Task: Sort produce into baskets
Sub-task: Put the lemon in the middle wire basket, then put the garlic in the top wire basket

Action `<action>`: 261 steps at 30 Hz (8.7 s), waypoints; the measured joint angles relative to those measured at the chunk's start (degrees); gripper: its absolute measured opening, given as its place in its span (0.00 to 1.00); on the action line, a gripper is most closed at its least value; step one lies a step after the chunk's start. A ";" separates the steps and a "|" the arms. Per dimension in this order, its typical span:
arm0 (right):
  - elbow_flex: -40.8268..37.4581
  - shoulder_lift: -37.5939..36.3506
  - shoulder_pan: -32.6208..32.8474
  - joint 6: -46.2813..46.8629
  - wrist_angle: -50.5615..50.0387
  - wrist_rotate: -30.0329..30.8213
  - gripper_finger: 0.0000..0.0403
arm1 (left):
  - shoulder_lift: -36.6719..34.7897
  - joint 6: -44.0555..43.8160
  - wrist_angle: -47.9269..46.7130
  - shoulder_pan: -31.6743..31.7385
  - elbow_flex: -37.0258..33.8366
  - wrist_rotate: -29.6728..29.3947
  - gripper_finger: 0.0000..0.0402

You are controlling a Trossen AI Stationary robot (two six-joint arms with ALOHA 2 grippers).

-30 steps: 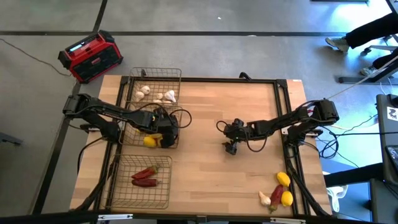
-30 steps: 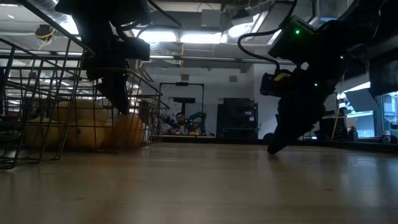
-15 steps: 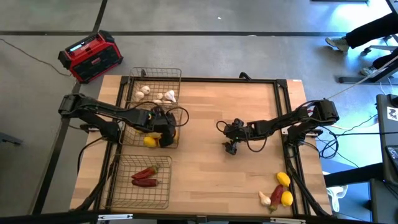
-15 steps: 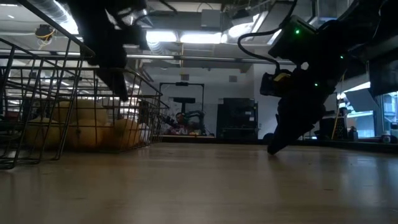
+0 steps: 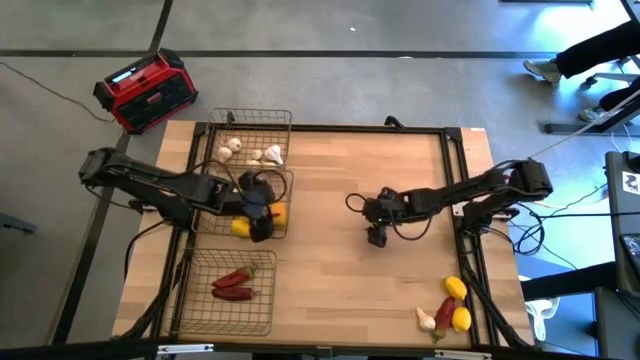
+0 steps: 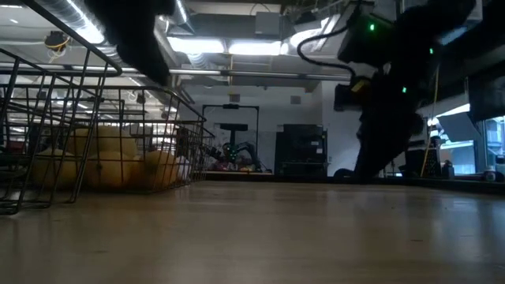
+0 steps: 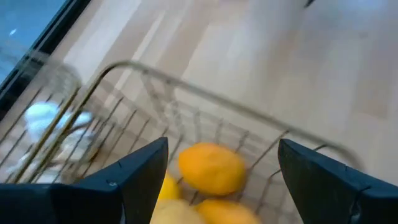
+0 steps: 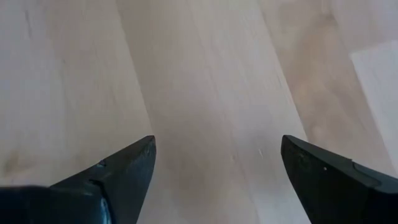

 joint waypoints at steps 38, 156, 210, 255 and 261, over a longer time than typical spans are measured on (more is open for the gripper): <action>7.37 -10.10 30.94 50.66 -46.03 -31.41 0.85 | 1.14 7.17 13.54 -7.36 0.02 -3.15 0.75; 10.59 -4.67 13.79 -26.27 37.85 10.33 0.38 | 19.54 21.26 60.48 -6.53 0.00 -0.80 0.67; 10.57 -3.08 13.81 -14.96 21.94 15.83 0.76 | -0.50 -29.70 -11.39 -2.42 0.04 -11.02 0.44; 10.57 -3.08 13.81 -15.00 21.53 15.79 0.76 | 16.79 -27.70 -12.52 6.85 0.00 -9.73 0.71; 10.57 -3.08 13.81 -15.14 20.04 15.79 0.76 | 11.03 -27.63 -11.99 3.87 0.00 -9.75 0.71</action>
